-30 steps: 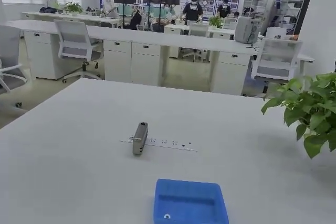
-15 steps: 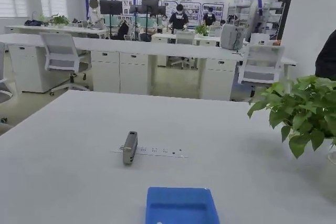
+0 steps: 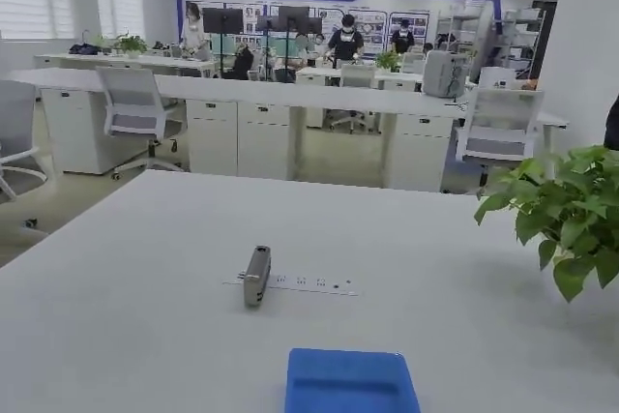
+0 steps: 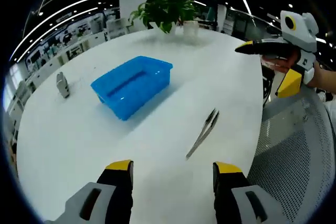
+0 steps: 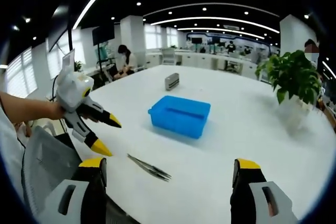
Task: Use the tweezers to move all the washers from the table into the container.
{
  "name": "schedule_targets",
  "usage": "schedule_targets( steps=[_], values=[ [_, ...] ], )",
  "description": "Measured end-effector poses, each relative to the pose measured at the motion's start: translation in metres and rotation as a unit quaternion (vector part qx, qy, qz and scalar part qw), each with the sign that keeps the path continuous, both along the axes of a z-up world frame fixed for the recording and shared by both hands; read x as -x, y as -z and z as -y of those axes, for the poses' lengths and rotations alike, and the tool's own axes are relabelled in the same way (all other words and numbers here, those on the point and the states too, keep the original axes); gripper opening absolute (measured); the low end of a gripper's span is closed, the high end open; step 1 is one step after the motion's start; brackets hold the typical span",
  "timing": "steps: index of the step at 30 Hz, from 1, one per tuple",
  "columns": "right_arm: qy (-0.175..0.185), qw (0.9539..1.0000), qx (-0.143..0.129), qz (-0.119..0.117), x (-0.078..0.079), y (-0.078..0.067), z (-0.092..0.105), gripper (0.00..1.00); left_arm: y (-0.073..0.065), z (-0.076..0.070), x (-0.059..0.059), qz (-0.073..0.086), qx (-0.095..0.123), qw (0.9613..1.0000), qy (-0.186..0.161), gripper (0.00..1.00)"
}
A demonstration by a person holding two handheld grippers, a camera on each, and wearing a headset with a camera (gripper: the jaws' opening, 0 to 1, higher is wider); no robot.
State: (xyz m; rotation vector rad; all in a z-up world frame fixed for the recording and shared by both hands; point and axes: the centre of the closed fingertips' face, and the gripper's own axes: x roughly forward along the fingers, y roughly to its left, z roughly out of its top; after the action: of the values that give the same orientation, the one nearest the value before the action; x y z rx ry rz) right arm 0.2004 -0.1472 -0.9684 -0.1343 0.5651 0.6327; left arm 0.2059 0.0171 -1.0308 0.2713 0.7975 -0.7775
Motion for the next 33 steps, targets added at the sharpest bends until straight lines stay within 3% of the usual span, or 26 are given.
schedule_targets(
  steps=[2,4,6,9,12,15,18,20,23,33],
  values=[
    [0.0,1.0,-0.003,-0.003,0.0,0.0,0.0,0.99,-0.012,-0.012,0.001,0.025,0.005,0.999,-0.036,0.69],
    [0.002,1.0,0.0,-0.003,0.0,0.001,0.001,0.99,-0.021,-0.021,0.006,0.033,0.02,0.9967,-0.071,0.76],
    [0.004,1.0,0.002,-0.006,0.001,0.002,0.002,0.99,-0.03,-0.031,0.008,0.051,0.025,0.9933,-0.101,0.85],
    [0.009,0.9999,-0.004,-0.007,0.0,0.001,0.004,0.99,-0.037,-0.041,0.016,0.059,0.028,0.9889,-0.133,0.9],
    [0.016,0.9998,-0.008,-0.007,-0.002,0.0,0.006,0.99,-0.042,-0.054,0.022,0.079,0.014,0.9827,-0.167,0.98],
    [0.026,0.9997,0.003,-0.002,-0.003,0.001,0.011,0.99,-0.043,-0.065,0.028,0.092,-0.001,0.9767,-0.194,0.99],
    [0.028,0.9996,0.001,-0.001,-0.004,0.0,0.011,0.99,-0.043,-0.072,0.035,0.094,-0.008,0.9737,-0.207,0.99],
    [0.03,0.9995,0.002,-0.003,-0.004,0.001,0.012,0.99,-0.049,-0.076,0.034,0.113,-0.008,0.9696,-0.217,0.99],
    [0.03,0.9995,0.002,-0.007,-0.004,0.003,0.012,0.99,-0.05,-0.077,0.033,0.117,0.003,0.9665,-0.228,0.99],
    [0.034,0.9993,0.004,-0.015,-0.004,0.007,0.014,0.99,-0.048,-0.084,0.03,0.13,-0.013,0.9596,-0.249,0.99]
  ],
)
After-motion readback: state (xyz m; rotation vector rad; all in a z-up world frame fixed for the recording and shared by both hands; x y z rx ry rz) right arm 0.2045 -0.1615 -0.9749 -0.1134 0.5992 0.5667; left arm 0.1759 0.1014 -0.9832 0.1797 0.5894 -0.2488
